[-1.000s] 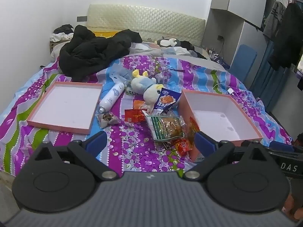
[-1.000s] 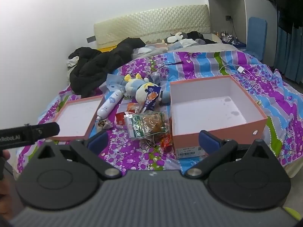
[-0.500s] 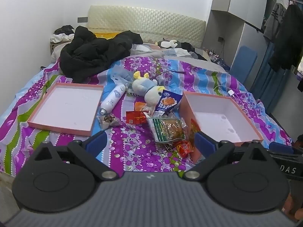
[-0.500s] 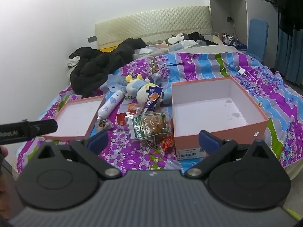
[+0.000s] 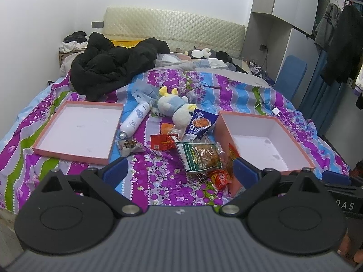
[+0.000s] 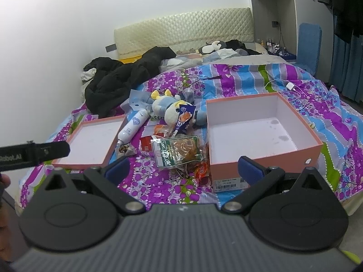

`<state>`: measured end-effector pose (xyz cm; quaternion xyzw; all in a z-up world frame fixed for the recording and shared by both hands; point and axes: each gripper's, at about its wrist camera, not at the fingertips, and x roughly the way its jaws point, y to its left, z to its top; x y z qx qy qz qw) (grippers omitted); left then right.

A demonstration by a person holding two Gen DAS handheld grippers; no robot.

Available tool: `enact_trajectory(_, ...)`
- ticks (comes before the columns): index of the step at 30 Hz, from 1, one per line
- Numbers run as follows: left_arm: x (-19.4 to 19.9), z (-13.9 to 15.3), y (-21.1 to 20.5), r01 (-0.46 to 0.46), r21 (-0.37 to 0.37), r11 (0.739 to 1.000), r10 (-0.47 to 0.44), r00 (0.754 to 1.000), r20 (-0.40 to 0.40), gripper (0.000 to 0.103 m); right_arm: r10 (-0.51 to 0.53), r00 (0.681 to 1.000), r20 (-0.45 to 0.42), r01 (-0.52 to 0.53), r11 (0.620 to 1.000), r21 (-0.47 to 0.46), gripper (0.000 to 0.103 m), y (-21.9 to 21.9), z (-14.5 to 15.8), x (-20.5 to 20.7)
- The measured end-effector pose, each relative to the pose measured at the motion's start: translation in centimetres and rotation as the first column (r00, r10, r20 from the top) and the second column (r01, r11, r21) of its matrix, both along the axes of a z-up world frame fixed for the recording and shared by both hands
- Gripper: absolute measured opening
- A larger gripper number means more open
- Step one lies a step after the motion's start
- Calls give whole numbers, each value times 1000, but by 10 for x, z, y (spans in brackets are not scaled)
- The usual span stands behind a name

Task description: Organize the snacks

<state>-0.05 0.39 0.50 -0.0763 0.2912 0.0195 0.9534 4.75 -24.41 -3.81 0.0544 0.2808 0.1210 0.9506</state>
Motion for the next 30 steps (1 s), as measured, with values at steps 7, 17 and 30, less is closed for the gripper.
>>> enact_trajectory(7, -1, -2, -1, 10, 0, 1000, -10, 1000, -2, 100, -20, 1000, 4, 20, 1000, -1, 103, -1, 1, -3)
enact_trajectory(17, 0, -3, 3, 12, 4, 1000, -12, 1000, -14, 100, -23, 1000, -2, 23, 1000, 21, 103, 2, -4, -2)
enact_trajectory(30, -3, -17, 9, 26, 2, 1000, -26, 999, -43, 100, -21, 1000, -19, 22, 1000, 19, 103, 9, -16, -7)
